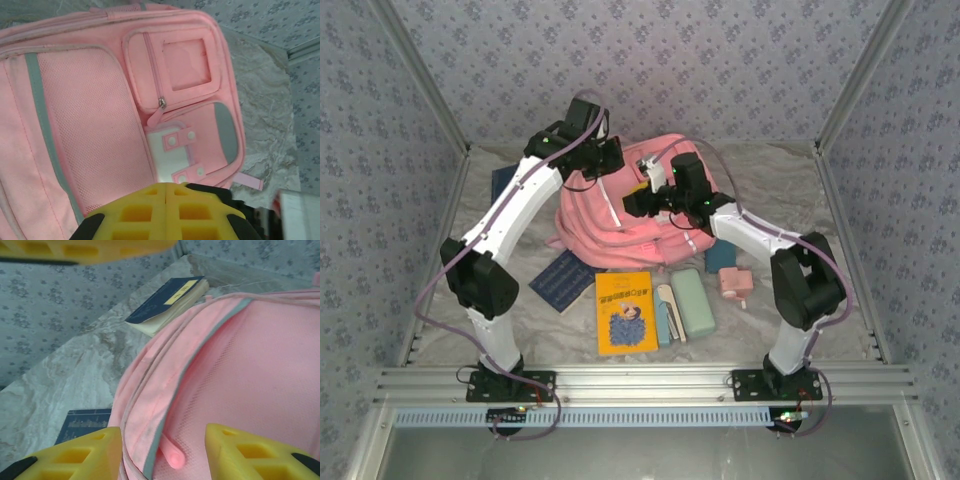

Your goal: Pack the student bag

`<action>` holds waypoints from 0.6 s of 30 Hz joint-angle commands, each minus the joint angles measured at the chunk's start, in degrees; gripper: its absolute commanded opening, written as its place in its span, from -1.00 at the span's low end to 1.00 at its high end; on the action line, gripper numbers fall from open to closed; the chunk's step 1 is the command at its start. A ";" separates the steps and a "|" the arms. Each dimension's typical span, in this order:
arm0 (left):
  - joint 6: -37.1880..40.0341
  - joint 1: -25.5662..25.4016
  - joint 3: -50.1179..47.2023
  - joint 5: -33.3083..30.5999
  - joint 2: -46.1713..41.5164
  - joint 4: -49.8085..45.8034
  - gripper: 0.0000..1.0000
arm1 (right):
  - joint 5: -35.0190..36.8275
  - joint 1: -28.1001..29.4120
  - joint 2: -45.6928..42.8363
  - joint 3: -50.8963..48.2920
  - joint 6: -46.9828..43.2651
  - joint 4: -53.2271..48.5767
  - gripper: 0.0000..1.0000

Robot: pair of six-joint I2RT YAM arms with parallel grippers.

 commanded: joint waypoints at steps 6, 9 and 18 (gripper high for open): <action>0.28 4.56 -6.22 -0.62 -6.58 1.04 -1.00 | 5.68 1.88 3.94 4.70 0.86 -7.35 0.09; -0.53 7.94 -14.76 -1.37 -14.35 2.67 -0.77 | 11.86 2.76 3.79 7.30 1.96 -15.26 0.06; 2.95 8.43 -47.91 -1.32 -41.46 11.17 0.27 | 12.85 4.35 5.81 14.31 4.23 -32.00 -0.03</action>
